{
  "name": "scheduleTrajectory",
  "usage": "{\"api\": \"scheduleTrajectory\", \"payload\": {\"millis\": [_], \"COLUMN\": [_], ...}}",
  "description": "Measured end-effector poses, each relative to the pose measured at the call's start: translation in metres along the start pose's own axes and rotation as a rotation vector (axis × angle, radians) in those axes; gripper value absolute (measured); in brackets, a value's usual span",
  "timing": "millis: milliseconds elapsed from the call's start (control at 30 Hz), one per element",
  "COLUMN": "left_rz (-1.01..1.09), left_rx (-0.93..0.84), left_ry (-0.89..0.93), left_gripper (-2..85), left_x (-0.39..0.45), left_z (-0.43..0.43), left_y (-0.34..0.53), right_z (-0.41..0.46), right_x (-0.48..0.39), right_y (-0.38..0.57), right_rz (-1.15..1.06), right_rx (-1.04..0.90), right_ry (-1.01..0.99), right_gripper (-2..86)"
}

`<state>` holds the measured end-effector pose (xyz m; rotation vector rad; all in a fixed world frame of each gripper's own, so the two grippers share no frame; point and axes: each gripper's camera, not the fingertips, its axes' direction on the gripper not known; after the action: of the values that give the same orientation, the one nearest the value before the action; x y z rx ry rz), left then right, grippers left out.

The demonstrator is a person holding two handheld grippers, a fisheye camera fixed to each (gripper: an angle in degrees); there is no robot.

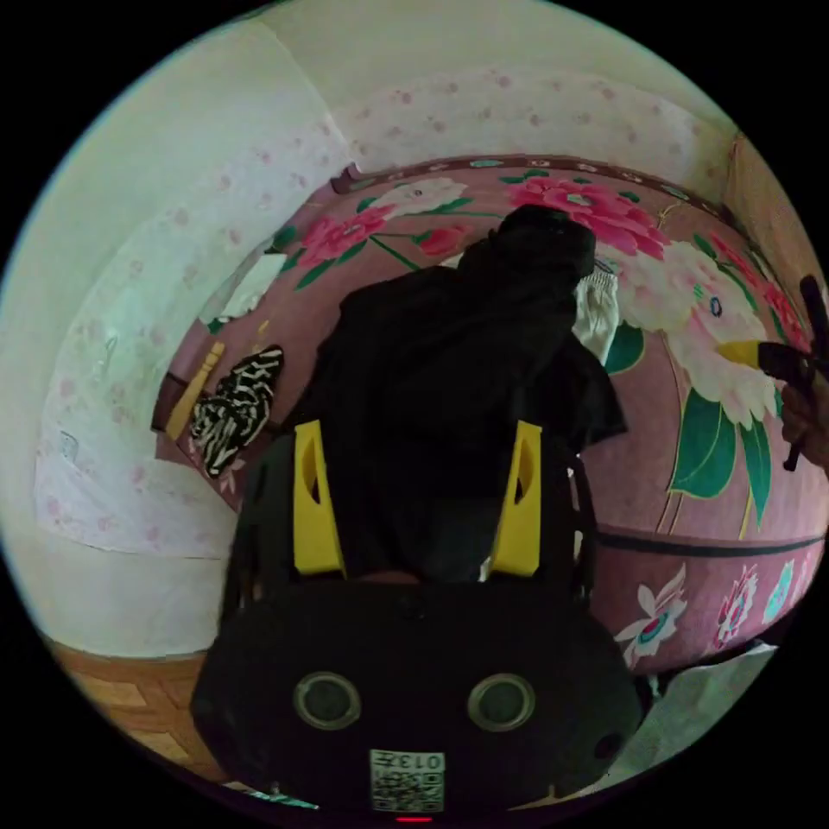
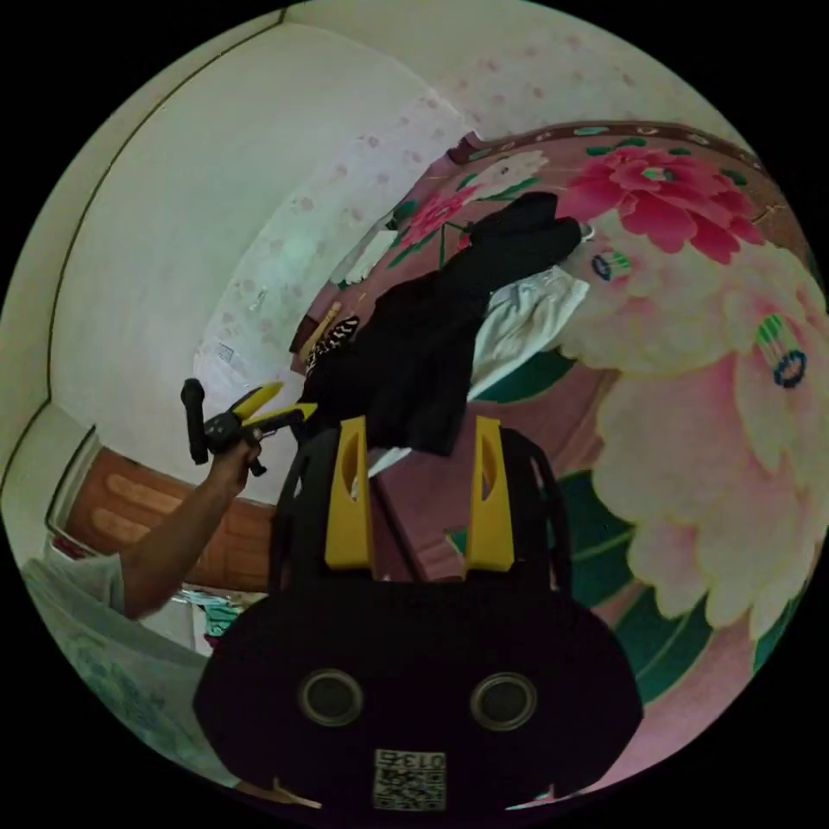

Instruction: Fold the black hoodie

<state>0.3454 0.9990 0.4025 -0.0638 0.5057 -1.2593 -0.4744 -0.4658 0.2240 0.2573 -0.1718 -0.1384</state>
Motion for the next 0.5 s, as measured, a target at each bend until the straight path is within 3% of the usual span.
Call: {"api": "scheduleTrajectory", "payload": {"millis": [100, 200, 367, 433, 500], "left_rz": [0.016, -0.038, -0.024, 0.007, 0.039], "left_rx": [-0.138, -0.122, -0.102, -0.095, -0.063], "left_ry": [0.141, 0.251, 0.237, 0.220, 0.231], "left_gripper": [27.6, 24.4, 15.9, 11.5, 8.1], "left_x": [-0.042, -0.079, -0.117, -0.131, -0.154], "left_z": [0.066, 0.107, 0.152, 0.161, 0.165], "left_y": [0.002, 0.019, 0.045, 0.053, 0.067], "right_z": [0.061, 0.117, 0.173, 0.187, 0.189], "right_x": [-0.001, 0.005, 0.020, 0.016, 0.002], "right_y": [-0.059, -0.099, -0.130, -0.139, -0.148], "right_rz": [0.079, 0.152, 0.284, 0.293, 0.281], "right_rx": [-0.007, -0.074, -0.120, -0.146, -0.170], "right_ry": [-0.004, 0.039, 0.022, -0.011, -0.053], "right_gripper": [17.0, 19.0, 19.1, 16.2, 3.7]}}
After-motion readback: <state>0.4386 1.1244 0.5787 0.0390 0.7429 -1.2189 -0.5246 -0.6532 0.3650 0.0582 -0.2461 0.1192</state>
